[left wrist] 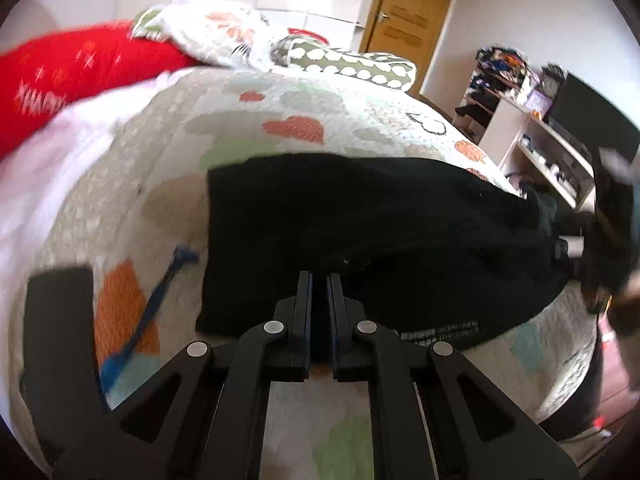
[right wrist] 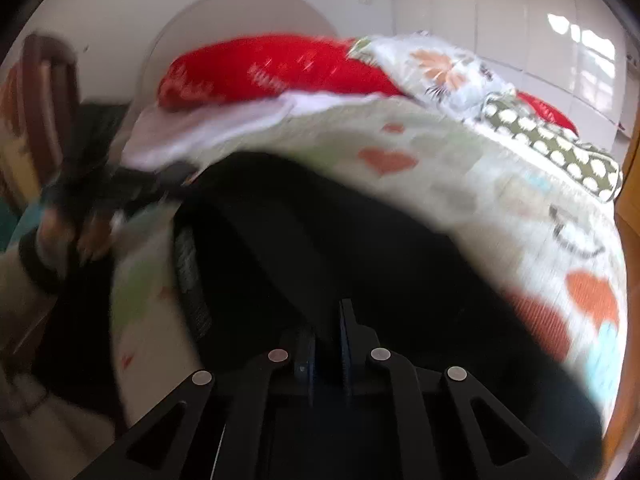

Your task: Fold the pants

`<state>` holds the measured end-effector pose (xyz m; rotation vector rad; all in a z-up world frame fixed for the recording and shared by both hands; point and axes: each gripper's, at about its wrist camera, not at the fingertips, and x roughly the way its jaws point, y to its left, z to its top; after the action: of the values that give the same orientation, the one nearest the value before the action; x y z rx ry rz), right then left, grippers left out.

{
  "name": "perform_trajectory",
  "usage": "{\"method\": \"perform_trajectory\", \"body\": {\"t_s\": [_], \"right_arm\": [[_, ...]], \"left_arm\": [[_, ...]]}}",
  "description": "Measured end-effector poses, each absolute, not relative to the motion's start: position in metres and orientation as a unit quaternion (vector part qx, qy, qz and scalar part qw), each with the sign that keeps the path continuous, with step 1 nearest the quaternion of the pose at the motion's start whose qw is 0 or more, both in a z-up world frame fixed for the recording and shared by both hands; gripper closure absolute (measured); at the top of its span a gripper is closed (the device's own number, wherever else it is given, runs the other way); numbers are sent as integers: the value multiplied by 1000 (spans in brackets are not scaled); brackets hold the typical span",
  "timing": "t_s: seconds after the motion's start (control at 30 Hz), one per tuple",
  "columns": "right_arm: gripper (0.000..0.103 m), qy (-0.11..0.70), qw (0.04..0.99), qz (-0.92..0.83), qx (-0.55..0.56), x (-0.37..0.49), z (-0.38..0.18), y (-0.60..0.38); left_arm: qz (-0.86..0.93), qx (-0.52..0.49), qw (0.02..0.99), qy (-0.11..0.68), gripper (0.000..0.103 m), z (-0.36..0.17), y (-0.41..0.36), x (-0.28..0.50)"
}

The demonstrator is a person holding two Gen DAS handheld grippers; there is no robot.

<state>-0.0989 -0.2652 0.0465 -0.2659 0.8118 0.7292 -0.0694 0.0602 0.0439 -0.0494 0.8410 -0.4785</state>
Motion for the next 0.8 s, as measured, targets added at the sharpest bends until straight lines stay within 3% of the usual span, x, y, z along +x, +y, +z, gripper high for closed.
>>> {"method": "perform_trajectory", "body": {"t_s": [0.1, 0.2, 0.4, 0.47, 0.57, 0.6, 0.8], "right_arm": [[94, 411, 842, 332, -107, -118, 16, -260], [93, 400, 859, 318, -11, -128, 17, -277], [83, 372, 894, 247, 41, -162, 44, -339], [75, 359, 909, 201, 71, -166, 51, -370], [56, 333, 924, 126, 137, -168, 59, -424], [55, 329, 924, 113, 161, -164, 59, -438], [53, 320, 911, 94, 242, -127, 59, -470]], "left_arm": [[-216, -50, 880, 421, 98, 35, 71, -74], [-191, -65, 882, 426, 98, 37, 77, -83], [-180, -35, 905, 385, 97, 75, 66, -101], [-195, -29, 906, 375, 96, 84, 50, -102], [-224, -44, 901, 370, 67, 86, 27, -94], [-226, -45, 901, 368, 59, 85, 20, -91], [-259, -42, 886, 382, 59, 67, -42, -75]]}}
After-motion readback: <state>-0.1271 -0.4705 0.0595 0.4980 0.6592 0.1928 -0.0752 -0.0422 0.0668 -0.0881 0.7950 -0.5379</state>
